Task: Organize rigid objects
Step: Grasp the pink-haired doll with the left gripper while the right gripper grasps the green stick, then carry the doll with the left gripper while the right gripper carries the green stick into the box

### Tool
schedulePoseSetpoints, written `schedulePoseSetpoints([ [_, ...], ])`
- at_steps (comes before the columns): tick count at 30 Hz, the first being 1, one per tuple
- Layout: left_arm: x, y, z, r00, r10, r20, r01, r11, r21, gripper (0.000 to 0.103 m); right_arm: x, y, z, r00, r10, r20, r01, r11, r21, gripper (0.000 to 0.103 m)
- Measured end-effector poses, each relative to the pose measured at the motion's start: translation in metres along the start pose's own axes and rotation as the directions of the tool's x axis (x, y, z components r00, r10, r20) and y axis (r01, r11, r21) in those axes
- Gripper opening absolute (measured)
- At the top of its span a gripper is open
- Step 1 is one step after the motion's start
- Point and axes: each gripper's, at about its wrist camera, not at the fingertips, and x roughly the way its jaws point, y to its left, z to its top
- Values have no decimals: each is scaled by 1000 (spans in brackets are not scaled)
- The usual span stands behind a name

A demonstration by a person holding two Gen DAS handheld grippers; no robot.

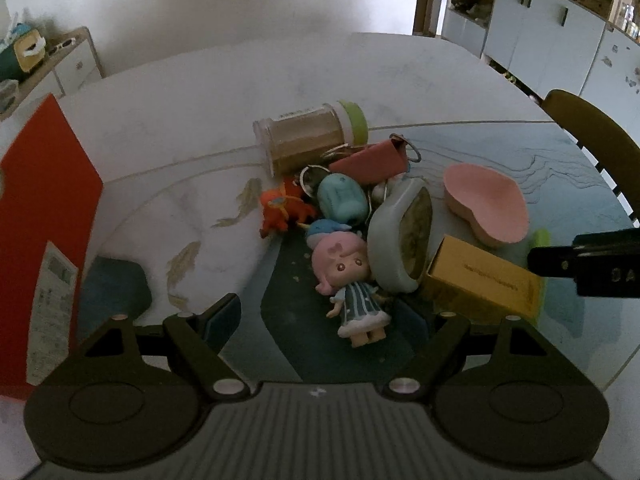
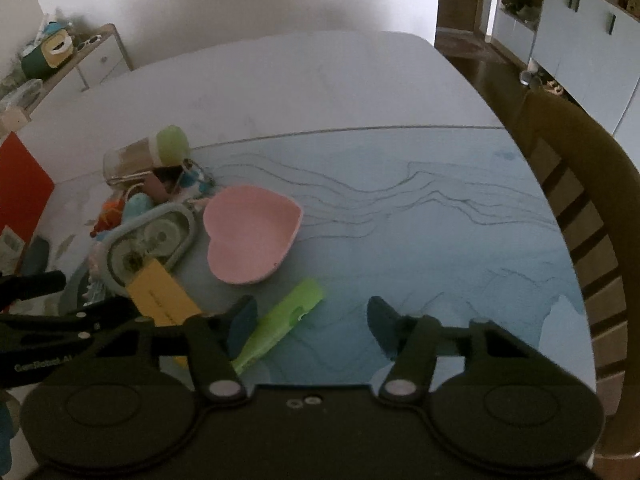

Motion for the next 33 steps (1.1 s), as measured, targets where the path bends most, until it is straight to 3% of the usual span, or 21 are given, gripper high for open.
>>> schedulePoseSetpoints([
  [8,6,3,2,1000,-9,-15,9,1000,-3,80,2,6,-6,1000,-13,-14,13,999,-32,48],
  [11,6,1,3,1000,-13,-9,13,1000,11,74,0,9,-10,1000,-25,-11,24,998,-57,41],
  [17,2,-1,4,1000,-31,-1,31,999,31,44,-4,13,-18,998,-58,6,59,993,-107,17],
  [19,0,0,4,999,-38,0,38,999,35,35,-5,12,-19,998,-67,7,67,992,-111,16],
  [26,-6,6,2,999,-45,7,45,999,30,34,-17,6,-22,996,-80,29,83,992,-95,16],
  [33,-24,22,-7,998,-56,1,56,998,-9,34,-45,5,-27,998,-38,47,42,997,-66,16],
])
